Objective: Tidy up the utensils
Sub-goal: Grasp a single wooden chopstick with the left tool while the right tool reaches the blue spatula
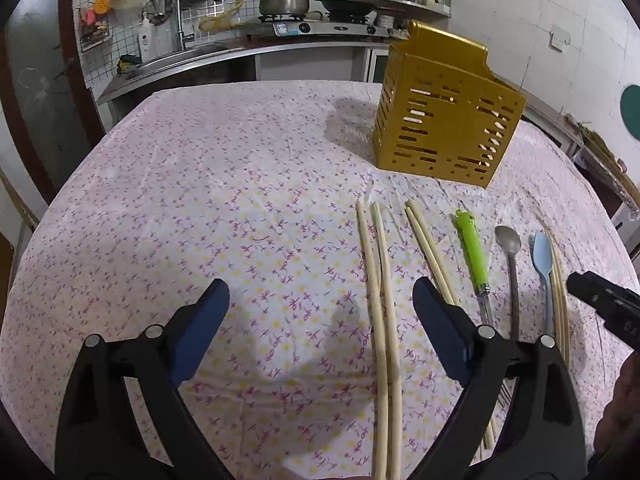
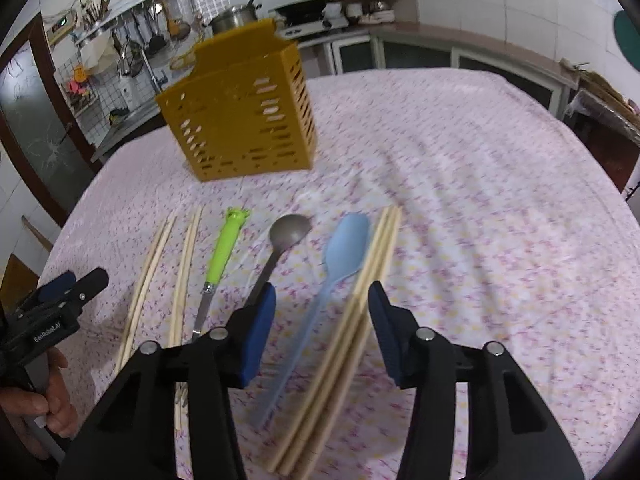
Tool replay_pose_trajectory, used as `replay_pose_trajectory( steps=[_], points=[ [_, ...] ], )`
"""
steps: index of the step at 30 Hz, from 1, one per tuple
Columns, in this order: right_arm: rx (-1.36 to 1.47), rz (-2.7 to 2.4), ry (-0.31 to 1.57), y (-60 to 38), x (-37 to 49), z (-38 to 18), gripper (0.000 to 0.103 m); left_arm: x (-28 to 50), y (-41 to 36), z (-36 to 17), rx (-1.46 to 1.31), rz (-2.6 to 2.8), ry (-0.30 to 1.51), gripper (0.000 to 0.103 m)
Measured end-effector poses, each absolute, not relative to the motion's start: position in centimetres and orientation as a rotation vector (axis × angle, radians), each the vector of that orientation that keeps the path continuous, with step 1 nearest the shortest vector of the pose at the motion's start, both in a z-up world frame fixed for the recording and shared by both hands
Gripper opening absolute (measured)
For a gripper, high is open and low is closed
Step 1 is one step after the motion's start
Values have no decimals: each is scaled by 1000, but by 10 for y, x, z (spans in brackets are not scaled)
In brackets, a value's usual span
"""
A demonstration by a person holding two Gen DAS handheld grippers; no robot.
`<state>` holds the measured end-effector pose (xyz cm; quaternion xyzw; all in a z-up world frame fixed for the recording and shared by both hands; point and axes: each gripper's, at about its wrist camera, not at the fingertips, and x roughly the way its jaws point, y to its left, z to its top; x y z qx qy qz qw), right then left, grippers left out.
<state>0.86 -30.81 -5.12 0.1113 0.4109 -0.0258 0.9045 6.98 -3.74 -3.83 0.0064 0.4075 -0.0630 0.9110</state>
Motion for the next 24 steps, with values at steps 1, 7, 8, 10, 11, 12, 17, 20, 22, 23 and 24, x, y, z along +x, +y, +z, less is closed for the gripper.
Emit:
replay_pose_trajectory(
  steps=[1, 7, 8, 10, 11, 12, 17, 20, 22, 23, 24],
  points=[
    [227, -52, 867, -304, 13, -57, 45, 72, -39, -39, 16, -128, 846, 90],
    [204, -72, 916, -297, 30, -72, 35, 95, -42, -51, -1, -137, 923, 81],
    [206, -76, 927, -297, 34, -73, 31, 99, -42, -53, -6, -142, 935, 79],
    [212, -82, 955, -299, 39, -77, 26, 106, -43, -58, -13, -158, 959, 75],
    [201, -89, 957, -299, 41, -78, 23, 107, -43, -60, -14, -161, 965, 74],
    [178, -96, 961, -297, 43, -78, 21, 109, -45, -61, -14, -165, 973, 72],
    [129, -111, 964, -301, 48, -81, 16, 116, -49, -70, 0, -171, 995, 72],
    [110, -107, 964, -303, 53, -80, 15, 121, -51, -69, 4, -180, 998, 70],
    [108, -101, 967, -305, 56, -79, 14, 125, -52, -69, 8, -184, 1002, 63],
    [108, -99, 967, -305, 57, -79, 14, 128, -52, -69, 10, -183, 1008, 61],
    [113, -96, 967, -307, 59, -79, 14, 130, -52, -69, 12, -183, 1010, 57]
  ],
)
